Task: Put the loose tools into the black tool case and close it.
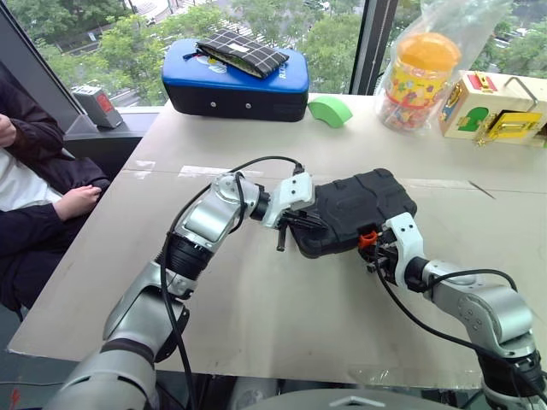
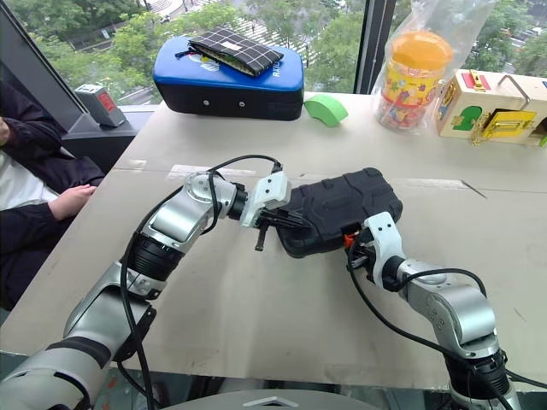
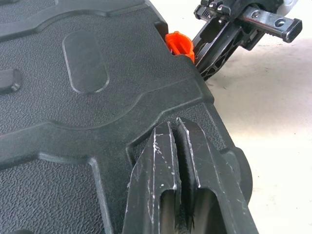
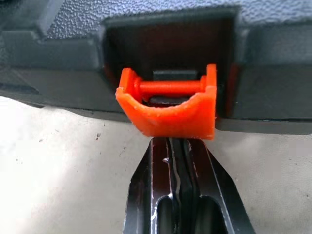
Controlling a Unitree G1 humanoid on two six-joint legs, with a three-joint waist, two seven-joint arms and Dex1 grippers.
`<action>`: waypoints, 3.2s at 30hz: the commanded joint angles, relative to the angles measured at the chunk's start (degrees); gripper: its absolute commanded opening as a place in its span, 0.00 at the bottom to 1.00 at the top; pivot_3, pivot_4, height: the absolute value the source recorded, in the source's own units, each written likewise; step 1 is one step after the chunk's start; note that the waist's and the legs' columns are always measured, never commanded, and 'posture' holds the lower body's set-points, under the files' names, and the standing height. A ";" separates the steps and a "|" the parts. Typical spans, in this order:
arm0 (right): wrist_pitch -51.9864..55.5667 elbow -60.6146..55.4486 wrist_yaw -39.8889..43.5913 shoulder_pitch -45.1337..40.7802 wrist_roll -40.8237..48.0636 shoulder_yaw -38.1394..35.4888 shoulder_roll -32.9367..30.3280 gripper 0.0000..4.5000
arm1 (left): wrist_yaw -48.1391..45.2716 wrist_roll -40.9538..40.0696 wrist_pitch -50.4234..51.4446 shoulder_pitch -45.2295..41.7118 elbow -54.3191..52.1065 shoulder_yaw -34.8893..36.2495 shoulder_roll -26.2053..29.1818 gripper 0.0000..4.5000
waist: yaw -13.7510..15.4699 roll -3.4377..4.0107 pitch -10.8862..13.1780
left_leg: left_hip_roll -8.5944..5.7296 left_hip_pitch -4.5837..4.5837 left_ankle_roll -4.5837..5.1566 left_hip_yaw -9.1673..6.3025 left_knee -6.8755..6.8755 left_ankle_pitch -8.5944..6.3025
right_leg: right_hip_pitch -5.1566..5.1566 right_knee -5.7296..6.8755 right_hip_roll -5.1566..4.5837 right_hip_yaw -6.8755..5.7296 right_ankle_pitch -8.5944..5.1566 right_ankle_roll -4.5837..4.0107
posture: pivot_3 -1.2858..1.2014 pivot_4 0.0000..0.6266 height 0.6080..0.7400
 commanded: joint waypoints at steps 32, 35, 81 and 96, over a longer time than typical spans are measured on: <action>-7.75 -9.54 -0.52 7.44 6.80 -7.22 2.28 0.00 | 1.22 4.63 3.43 4.55 0.98 -2.87 0.77 0.03 | -0.34 0.07 -0.11 | -0.04 -0.08 0.01 -0.20 -0.05 0.00 | 0.00 -0.06 -0.22 -0.16 -0.06 0.07 | 0.52 0.24 1.00; -8.67 -8.06 -0.43 8.20 5.74 -5.57 1.95 0.00 | 1.20 4.50 4.01 4.62 0.25 -2.86 0.93 0.03 | -0.36 0.03 -0.19 | -0.04 -0.07 0.01 -0.20 -0.06 0.00 | 0.00 -0.06 -0.22 -0.16 -0.07 0.07 | 0.52 0.24 1.00; -5.78 -7.77 -5.69 6.63 16.36 -10.55 4.46 0.00 | 1.93 4.98 6.12 6.22 -3.74 -3.61 0.83 0.03 | -0.32 0.15 -0.14 | -0.03 -0.19 0.01 -0.28 -0.21 -0.01 | -0.03 -0.27 -0.28 -0.24 -0.09 0.10 | 0.52 0.24 1.00; -4.11 -13.90 -7.82 -7.19 24.46 -11.60 6.85 0.00 | 2.11 5.53 5.54 7.46 -3.66 -4.20 0.60 0.03 | -1.31 0.34 0.21 | -0.03 -0.18 0.01 -0.16 -0.16 0.00 | -0.07 -0.16 -0.19 0.05 -0.07 0.16 | 0.52 0.24 1.00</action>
